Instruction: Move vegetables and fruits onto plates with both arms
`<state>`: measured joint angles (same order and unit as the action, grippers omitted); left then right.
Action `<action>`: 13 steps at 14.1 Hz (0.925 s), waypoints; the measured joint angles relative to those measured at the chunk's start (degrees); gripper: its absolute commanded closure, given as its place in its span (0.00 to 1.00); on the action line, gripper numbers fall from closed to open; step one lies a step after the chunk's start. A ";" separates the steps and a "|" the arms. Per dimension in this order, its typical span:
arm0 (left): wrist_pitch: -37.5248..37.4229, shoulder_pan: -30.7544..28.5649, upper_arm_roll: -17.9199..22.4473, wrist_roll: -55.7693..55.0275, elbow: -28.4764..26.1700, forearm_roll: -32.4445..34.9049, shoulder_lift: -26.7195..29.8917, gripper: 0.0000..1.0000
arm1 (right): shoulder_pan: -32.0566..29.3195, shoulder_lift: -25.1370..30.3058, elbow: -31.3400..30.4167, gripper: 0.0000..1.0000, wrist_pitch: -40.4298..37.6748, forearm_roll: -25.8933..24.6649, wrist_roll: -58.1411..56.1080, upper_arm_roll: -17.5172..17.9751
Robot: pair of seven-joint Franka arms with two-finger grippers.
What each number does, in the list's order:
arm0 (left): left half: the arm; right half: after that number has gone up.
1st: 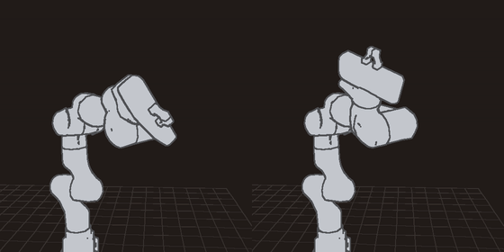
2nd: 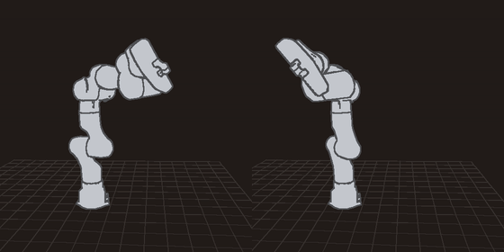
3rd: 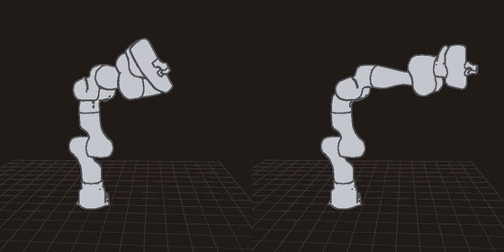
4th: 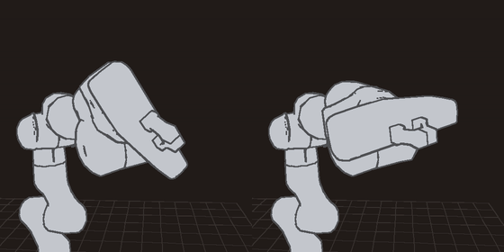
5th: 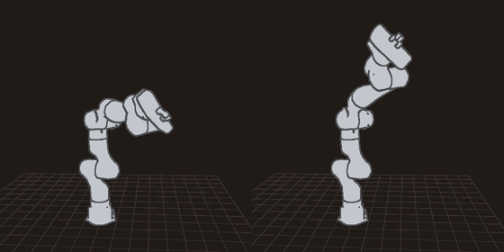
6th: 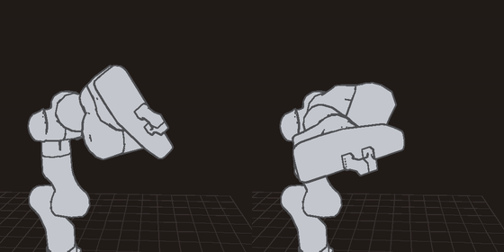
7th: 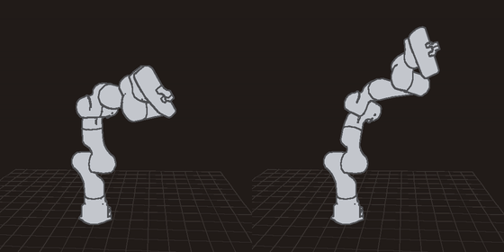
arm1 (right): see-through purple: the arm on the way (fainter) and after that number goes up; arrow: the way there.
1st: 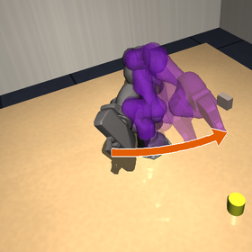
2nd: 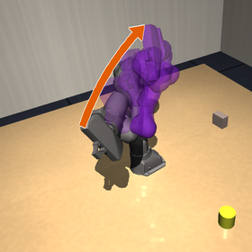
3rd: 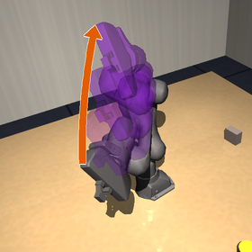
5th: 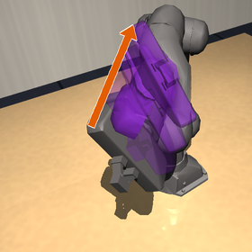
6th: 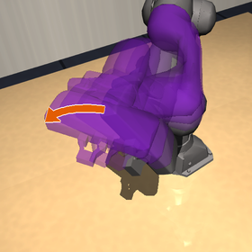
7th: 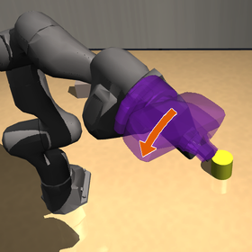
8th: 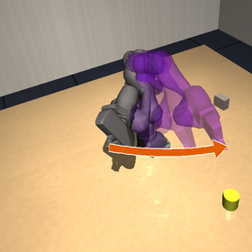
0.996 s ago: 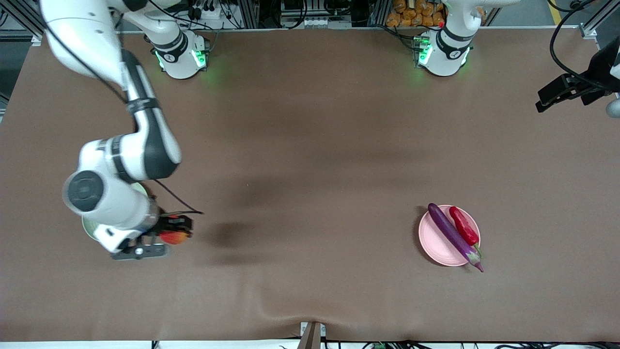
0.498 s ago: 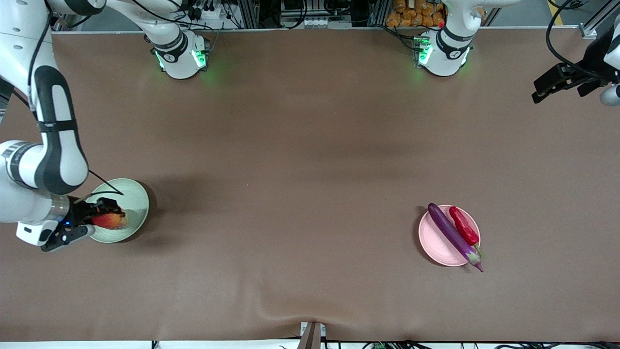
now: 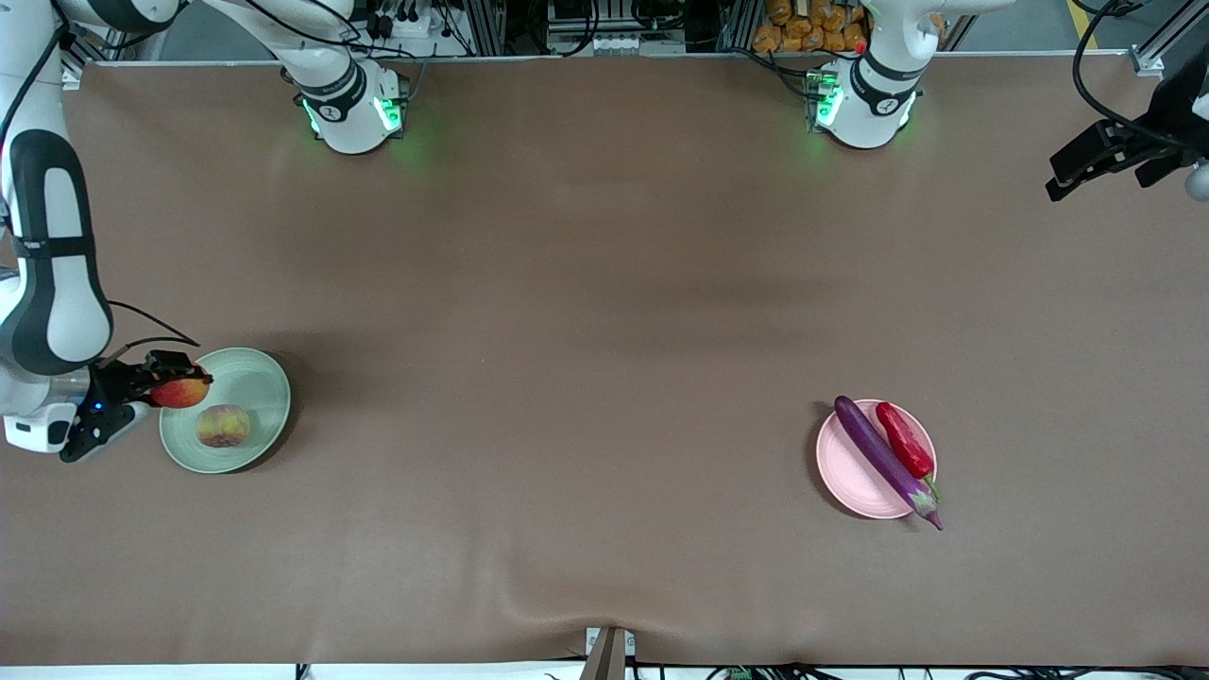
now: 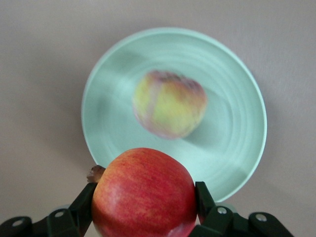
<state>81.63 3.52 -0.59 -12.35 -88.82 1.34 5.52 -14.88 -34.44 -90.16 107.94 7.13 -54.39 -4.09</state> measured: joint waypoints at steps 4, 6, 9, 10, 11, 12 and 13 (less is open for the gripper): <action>0.04 -0.06 0.01 0.00 -0.55 0.00 -0.06 0.00 | -1.57 -4.26 -0.18 0.00 3.15 0.11 -4.24 0.14; 0.78 -0.42 0.04 0.00 -1.15 0.00 -0.05 0.00 | -1.53 -4.48 0.21 0.00 3.22 0.12 -4.28 0.68; 1.78 -0.60 0.11 0.00 -1.84 0.00 -0.05 0.00 | -0.99 -3.76 2.00 0.00 1.94 0.32 -4.22 1.38; 1.83 -0.60 0.11 0.00 -1.84 0.00 -0.04 0.00 | -0.36 -3.08 2.60 0.00 0.21 0.50 -3.29 1.45; 1.84 -0.60 0.13 0.00 -1.84 0.00 0.00 0.00 | 0.41 -2.06 3.09 0.00 -1.91 0.55 -0.93 1.50; 1.84 -0.60 0.17 0.00 -1.84 0.00 0.05 0.00 | 1.28 -0.76 3.45 0.00 -3.93 0.56 2.25 1.52; 1.84 -0.61 0.23 0.00 -1.84 0.00 0.08 0.00 | 2.17 0.73 3.68 0.00 -5.56 0.56 5.67 1.55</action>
<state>83.47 2.92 -0.37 -12.35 -90.66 1.34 5.61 -12.71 -33.71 -86.47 102.38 7.69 -48.72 -2.53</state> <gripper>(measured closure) 0.000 0.000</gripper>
